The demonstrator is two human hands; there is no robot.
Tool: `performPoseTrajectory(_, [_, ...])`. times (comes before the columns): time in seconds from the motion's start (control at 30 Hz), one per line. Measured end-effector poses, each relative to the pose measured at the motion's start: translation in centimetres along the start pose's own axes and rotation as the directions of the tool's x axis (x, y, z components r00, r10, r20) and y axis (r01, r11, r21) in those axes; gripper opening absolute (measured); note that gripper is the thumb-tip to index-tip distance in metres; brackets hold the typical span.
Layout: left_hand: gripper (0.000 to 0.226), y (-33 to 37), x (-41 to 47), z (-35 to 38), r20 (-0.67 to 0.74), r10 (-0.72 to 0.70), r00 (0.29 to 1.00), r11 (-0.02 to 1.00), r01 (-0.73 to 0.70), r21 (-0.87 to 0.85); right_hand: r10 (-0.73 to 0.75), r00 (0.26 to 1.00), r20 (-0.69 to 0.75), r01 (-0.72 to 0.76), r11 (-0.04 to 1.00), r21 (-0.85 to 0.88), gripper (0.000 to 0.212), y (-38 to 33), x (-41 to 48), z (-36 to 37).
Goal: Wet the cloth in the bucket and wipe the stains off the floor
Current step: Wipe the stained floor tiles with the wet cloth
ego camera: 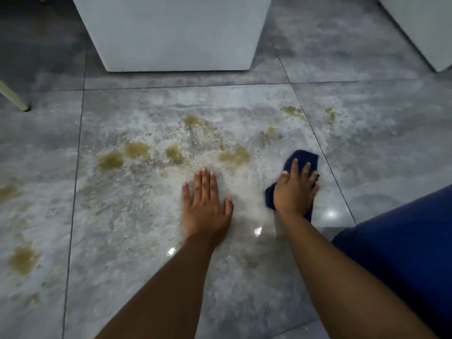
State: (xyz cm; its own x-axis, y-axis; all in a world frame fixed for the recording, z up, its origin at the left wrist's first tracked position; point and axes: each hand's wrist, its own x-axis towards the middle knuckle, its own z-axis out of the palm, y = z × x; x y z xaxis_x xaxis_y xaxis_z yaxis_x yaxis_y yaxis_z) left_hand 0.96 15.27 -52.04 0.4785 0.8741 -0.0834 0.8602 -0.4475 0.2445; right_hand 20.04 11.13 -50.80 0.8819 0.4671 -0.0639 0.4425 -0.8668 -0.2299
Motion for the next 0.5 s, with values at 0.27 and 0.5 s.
performPoseTrajectory(0.27, [0.077, 0.5, 0.5, -0.8, 0.095, -0.028, 0.995, 0.999, 0.026, 0.021, -0.066, 0.998, 0.003, 0.066, 0.998, 0.024, 0.049, -0.8, -0.7, 0.5])
performPoseTrajectory(0.5, [0.074, 1.4, 2.4, -0.8, -0.008, 0.02, 1.0, 0.999, -0.021, -0.036, 0.268, 0.962, -0.047, -0.262, 0.96, 0.097, 0.051, 0.4, 2.1, -0.1])
